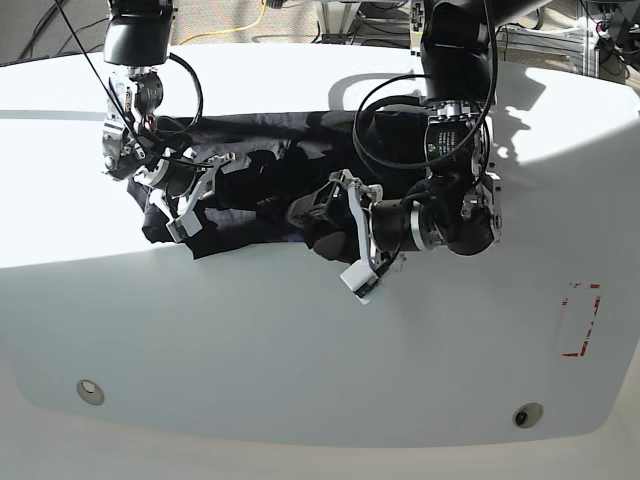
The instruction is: Layout the t-shirt on the table in an organized manner, then fold the t-shirt properly
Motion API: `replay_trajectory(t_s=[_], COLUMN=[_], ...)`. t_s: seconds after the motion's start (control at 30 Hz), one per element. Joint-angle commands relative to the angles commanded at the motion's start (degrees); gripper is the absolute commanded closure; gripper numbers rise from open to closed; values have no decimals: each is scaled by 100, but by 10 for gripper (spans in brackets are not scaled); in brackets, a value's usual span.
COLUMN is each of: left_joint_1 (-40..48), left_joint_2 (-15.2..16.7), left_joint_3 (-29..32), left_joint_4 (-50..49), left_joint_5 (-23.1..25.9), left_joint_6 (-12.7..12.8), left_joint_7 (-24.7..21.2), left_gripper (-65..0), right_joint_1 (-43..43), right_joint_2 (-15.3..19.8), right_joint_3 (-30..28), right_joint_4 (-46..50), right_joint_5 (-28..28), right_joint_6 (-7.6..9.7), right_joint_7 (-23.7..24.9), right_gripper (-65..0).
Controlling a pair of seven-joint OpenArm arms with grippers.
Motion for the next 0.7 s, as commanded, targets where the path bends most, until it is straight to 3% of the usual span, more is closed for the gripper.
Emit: replay_trajectory(t_s=[0.17, 0.33, 0.37, 0.5, 0.7], left_joint_1=[62, 281, 325, 527, 774], left_joint_2=[-519, -958, -993, -1160, -1169], left_joint_3=[-492, -941, -967, -967, -791], left_joint_4=[0, -9, -18, -9, -9], left_joint_5=[273, 316, 316, 316, 299], left_joint_6=[0, 0, 0, 0, 0], left_joint_7=[0, -198, -268, -453, -462], left_gripper=[-361, -103, -75, -71, -79], right_joint_1=[0, 0, 0, 0, 0], right_joint_2=[0, 0, -9, -9, -18], right_joint_3=[0, 0, 0, 0, 0], right_joint_4=[0, 0, 0, 0, 0], right_joint_5=[0, 18, 26, 35, 35], right_joint_6=[0, 0, 0, 0, 0], right_joint_7=[0, 0, 0, 0, 0], right_gripper=[-68, -68, -68, -68, -68])
